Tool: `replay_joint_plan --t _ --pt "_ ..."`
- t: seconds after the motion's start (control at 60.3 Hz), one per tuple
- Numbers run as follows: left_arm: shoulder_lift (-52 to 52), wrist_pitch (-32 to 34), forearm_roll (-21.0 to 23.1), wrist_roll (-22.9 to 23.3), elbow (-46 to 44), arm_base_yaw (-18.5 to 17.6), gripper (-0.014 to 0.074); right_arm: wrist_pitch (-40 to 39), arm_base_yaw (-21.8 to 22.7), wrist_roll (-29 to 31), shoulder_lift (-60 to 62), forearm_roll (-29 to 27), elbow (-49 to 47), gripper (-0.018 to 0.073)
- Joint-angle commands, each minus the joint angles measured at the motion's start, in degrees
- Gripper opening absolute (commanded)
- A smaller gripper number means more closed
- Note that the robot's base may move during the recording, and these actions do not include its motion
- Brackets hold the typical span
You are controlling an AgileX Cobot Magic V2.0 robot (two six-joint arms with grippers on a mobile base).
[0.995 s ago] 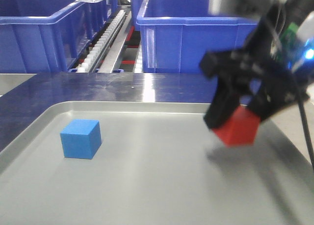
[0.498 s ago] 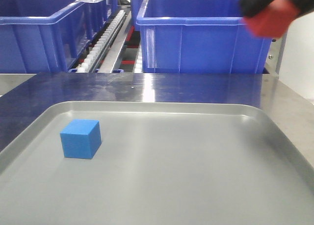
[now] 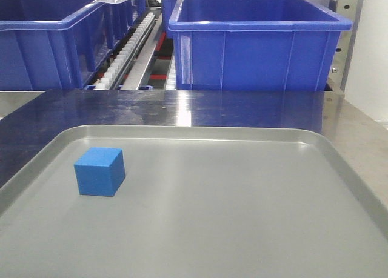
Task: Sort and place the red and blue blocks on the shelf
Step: 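Lift the red cube off the tray with the right gripper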
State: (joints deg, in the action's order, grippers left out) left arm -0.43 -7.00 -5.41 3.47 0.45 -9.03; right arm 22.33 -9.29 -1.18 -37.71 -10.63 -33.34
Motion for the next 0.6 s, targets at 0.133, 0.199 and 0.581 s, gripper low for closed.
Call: replay_joint_plan --t 0.133,0.199,0.581 --pt "-0.97 4.74 0.04 -0.05 2.52 0.04 0.0124 -5.20 3.50 0.16 9.05 0.40 6.02 0.0059" --pt "-0.97 4.74 0.04 -0.05 2.52 0.04 0.0124 -5.34 4.50 0.16 11.16 0.40 7.84 0.0059" --pt "-0.97 4.74 0.04 -0.05 2.52 0.04 0.0124 -6.23 5.92 0.16 15.82 0.40 12.81 0.0059"
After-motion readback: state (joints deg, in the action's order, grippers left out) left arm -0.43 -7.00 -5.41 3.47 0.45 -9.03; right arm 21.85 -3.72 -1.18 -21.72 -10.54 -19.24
